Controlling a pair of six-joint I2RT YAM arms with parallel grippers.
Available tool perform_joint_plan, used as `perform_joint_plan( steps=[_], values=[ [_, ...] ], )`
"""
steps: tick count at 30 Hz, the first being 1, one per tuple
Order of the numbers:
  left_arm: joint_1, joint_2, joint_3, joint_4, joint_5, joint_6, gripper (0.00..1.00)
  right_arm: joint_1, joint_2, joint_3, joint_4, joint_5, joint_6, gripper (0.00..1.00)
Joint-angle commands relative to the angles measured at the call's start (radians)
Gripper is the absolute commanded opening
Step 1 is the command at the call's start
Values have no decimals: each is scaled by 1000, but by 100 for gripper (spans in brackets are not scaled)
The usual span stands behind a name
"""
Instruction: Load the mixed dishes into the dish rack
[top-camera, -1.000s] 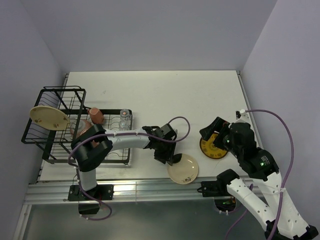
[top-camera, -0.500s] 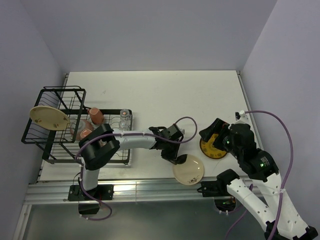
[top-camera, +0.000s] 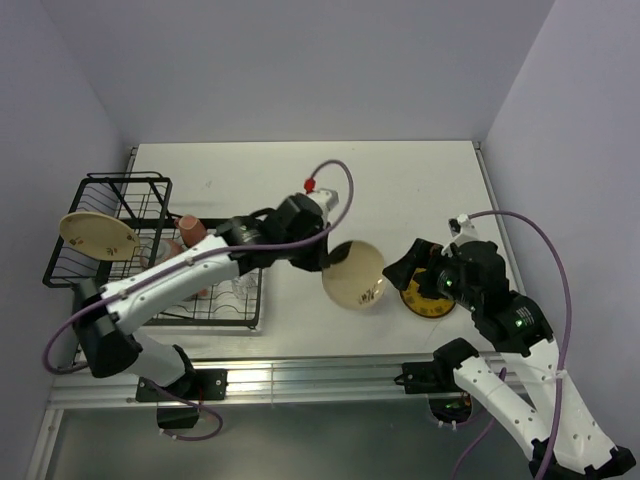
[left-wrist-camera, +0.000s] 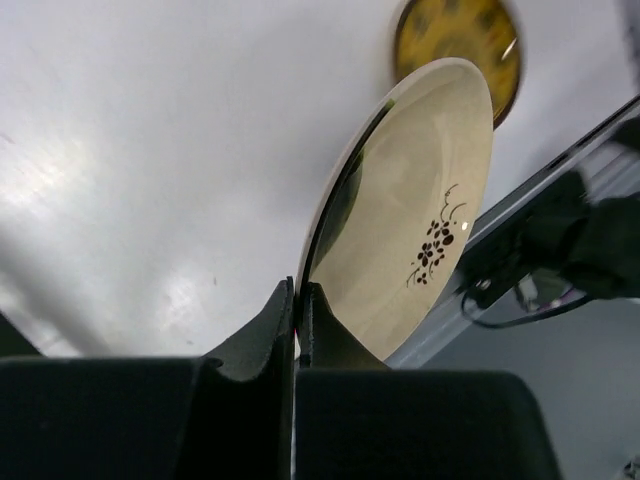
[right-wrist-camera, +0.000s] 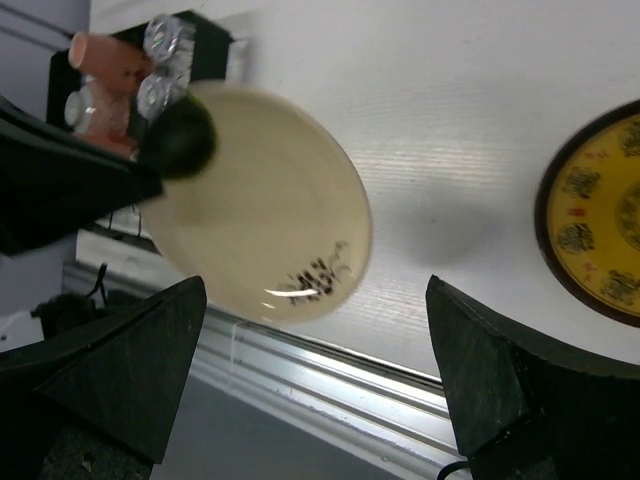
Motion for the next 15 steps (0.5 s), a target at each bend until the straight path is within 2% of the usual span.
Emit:
perform_joint_plan(
  steps=[1, 5, 9, 10, 12, 13, 14, 15],
  values=[
    [23, -98, 129, -90, -55, 117, 0, -6, 33, 39, 122, -149, -79, 98],
    [39, -171, 215, -136, -15, 175, 0, -6, 103, 82, 170, -295, -165, 93],
    [45, -245, 231, -141, 20, 191, 0, -6, 146, 122, 234, -367, -210, 89],
    [46, -261, 225, -137, 31, 194, 0, -6, 156, 125, 254, -427, -213, 88],
    [46, -309, 202, -109, 60, 197, 0, -6, 177, 117, 340, -506, -199, 78],
    [46, -325, 191, -95, 77, 200, 0, -6, 189, 113, 374, -598, -189, 74],
    [46, -342, 180, -84, 83, 192, 0, -6, 209, 99, 411, -644, -155, 62],
    [48, -368, 167, -72, 83, 188, 0, -6, 218, 93, 496, -692, -132, 54]
  ],
)
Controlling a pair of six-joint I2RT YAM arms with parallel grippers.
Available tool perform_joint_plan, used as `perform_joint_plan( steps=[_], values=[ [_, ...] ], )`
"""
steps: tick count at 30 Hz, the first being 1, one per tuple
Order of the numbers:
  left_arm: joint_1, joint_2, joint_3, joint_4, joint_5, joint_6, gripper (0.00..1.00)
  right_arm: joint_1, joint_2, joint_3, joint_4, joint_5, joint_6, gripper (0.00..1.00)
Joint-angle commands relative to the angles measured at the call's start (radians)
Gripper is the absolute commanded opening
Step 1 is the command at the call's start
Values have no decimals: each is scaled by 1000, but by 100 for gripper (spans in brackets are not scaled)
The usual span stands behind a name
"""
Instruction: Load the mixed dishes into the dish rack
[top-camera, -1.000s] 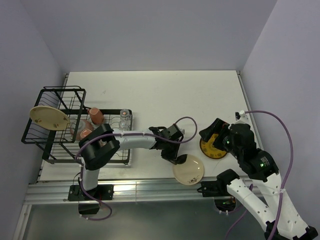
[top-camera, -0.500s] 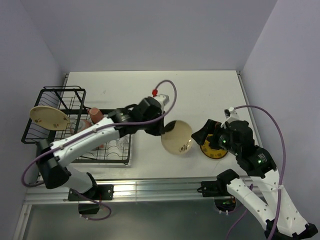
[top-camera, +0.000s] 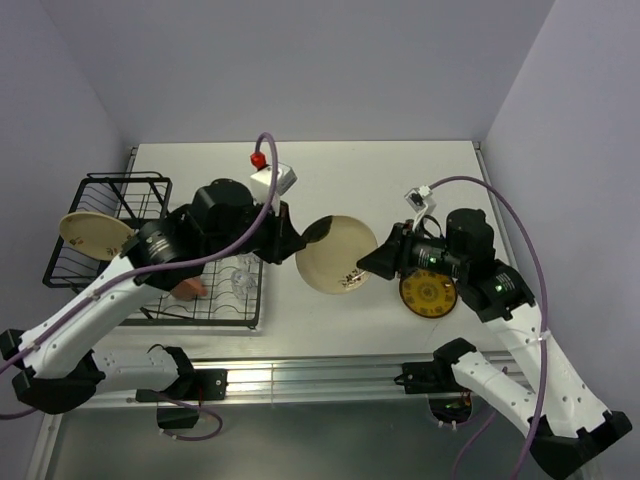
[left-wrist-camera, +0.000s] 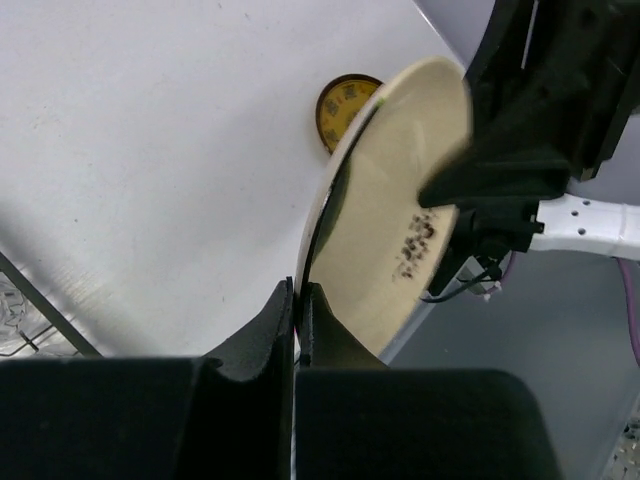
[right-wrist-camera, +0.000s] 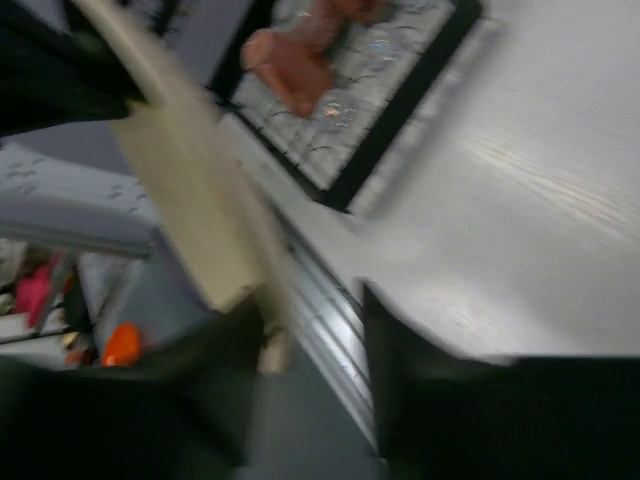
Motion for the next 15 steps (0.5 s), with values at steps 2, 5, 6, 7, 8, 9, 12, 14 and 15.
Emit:
perform_joint_plan(
  steps=[2, 5, 6, 7, 8, 9, 12, 14, 15],
  values=[
    [5, -93, -27, 60, 53, 11, 0, -4, 55, -4, 312, -327, 112, 14],
    [6, -151, -34, 63, -16, -30, 10, 8, 109, 37, 404, -356, 163, 0],
    [6, -188, -27, 60, -57, -47, 28, 34, 124, 64, 410, -348, 159, 0],
    [6, -210, -21, 52, -112, -66, 58, 54, 144, 97, 403, -335, 146, 0],
    [6, -233, -14, 52, -231, -105, 72, 77, 190, 177, 394, -280, 110, 0],
    [6, -287, -5, 55, -287, -127, 91, 106, 216, 220, 362, -240, 87, 0],
    [6, -419, -2, 110, -522, -210, 99, 250, 360, 431, 270, -8, -21, 0],
    [4, -513, -16, 185, -657, -258, 99, 381, 492, 602, 228, 148, -88, 0],
    [5, -544, -27, 226, -682, -261, 99, 422, 536, 654, 204, 279, -107, 0]
  ],
)
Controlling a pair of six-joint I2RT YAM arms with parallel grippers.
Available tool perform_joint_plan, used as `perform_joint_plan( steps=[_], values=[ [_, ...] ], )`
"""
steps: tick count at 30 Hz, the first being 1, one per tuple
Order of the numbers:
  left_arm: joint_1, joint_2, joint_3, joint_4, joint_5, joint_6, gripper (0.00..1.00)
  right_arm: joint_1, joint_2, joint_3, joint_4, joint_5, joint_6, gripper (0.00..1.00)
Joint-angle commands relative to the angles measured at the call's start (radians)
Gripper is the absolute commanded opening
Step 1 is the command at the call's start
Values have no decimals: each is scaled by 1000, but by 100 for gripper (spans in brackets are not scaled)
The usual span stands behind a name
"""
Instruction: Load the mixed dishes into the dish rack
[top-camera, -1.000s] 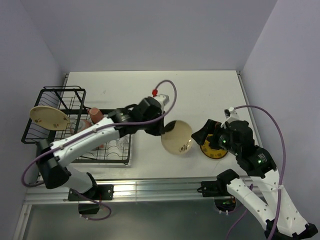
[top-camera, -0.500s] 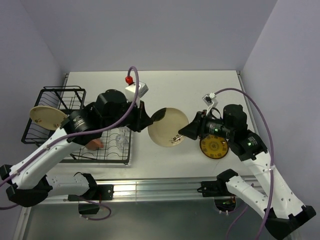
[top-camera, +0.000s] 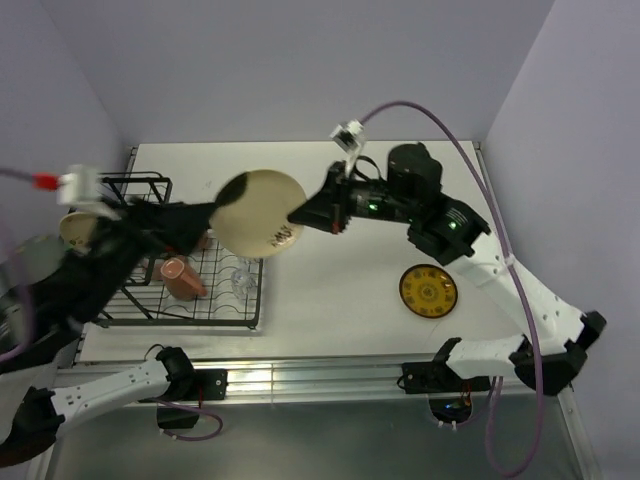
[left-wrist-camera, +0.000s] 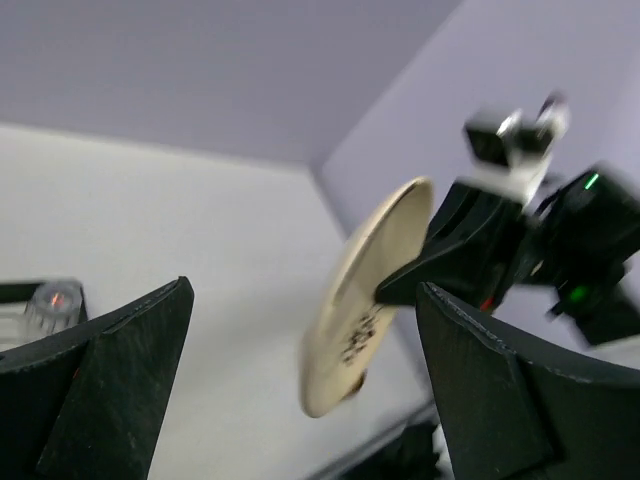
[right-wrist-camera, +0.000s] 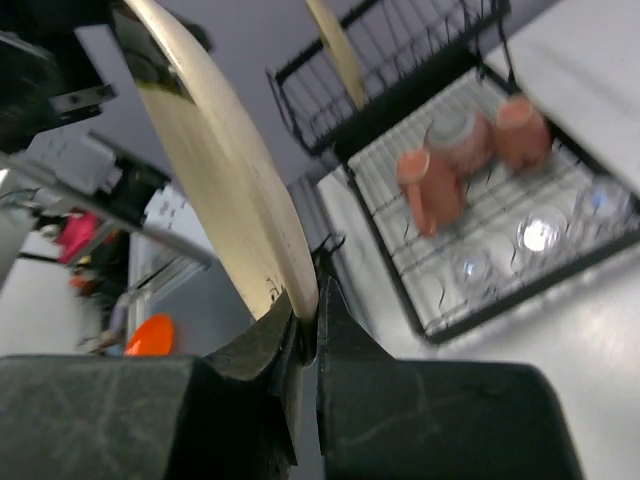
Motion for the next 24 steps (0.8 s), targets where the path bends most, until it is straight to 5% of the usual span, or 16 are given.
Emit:
perform_joint_plan(
  steps=[1, 5, 10, 16, 24],
  values=[
    [0, -142, -3, 187, -283, -86, 99, 157, 195, 238, -28, 377, -138, 0],
    [0, -229, -46, 449, -291, -24, 99, 318, 482, 629, -116, 575, -230, 0],
    [0, -234, -19, 556, -193, 5, 99, 413, 780, 1002, -190, 696, -364, 0],
    [0, -306, -69, 666, -106, -42, 99, 513, 836, 998, -58, 758, -546, 0],
    [0, -369, -91, 611, -113, -105, 99, 599, 921, 1038, 30, 796, -669, 0]
  ],
)
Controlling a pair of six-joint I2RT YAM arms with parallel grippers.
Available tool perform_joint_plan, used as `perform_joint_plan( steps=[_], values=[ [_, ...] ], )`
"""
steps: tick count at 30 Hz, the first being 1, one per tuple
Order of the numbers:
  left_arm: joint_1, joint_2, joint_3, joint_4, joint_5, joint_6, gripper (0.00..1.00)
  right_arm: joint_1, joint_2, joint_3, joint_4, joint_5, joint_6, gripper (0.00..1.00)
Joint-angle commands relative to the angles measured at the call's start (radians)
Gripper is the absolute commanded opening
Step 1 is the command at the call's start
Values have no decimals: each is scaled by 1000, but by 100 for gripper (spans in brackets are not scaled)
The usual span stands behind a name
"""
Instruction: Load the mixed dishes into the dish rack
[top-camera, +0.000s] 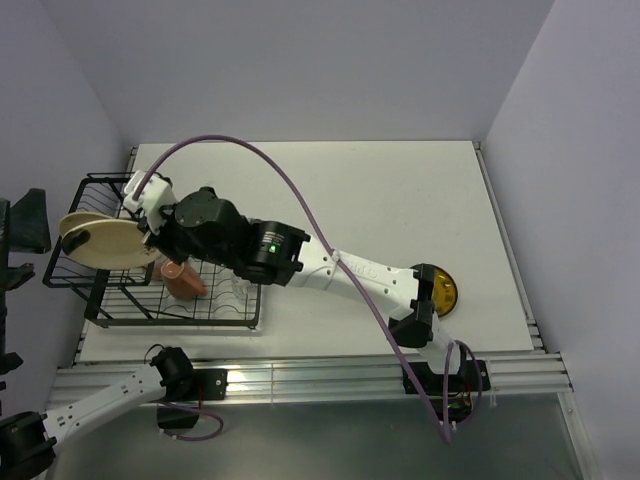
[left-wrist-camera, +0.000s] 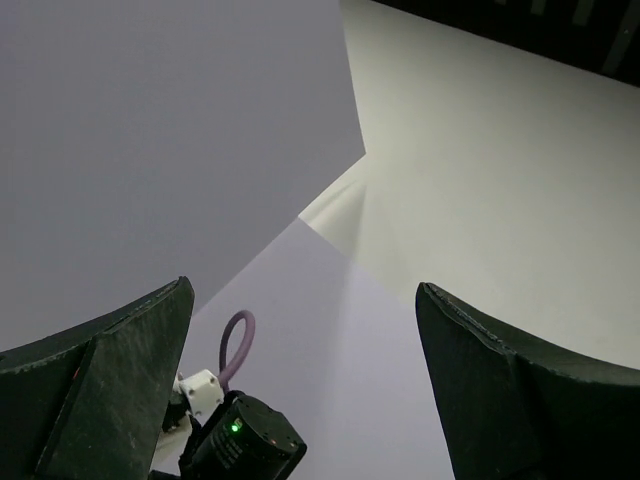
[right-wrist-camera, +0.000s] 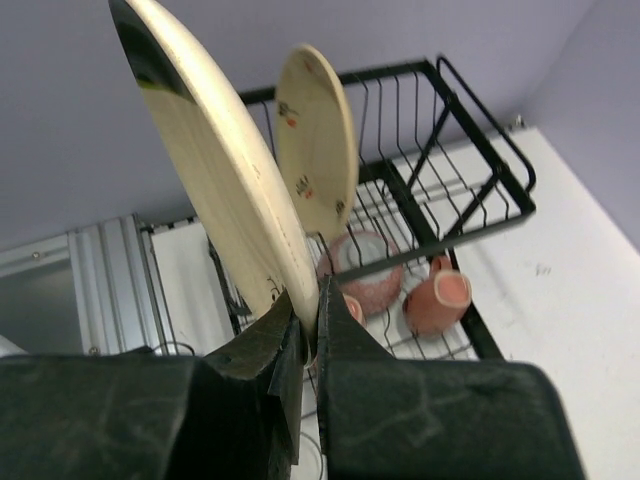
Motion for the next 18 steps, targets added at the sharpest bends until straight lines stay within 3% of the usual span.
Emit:
perform_joint_plan(
  steps=[1, 18],
  values=[
    [-1, -17, -3, 10, 27, -39, 99, 22, 27, 69, 132, 46, -83, 0],
    [-1, -36, -47, 15, 102, -154, 99, 52, 181, 138, 341, 147, -221, 0]
  ],
)
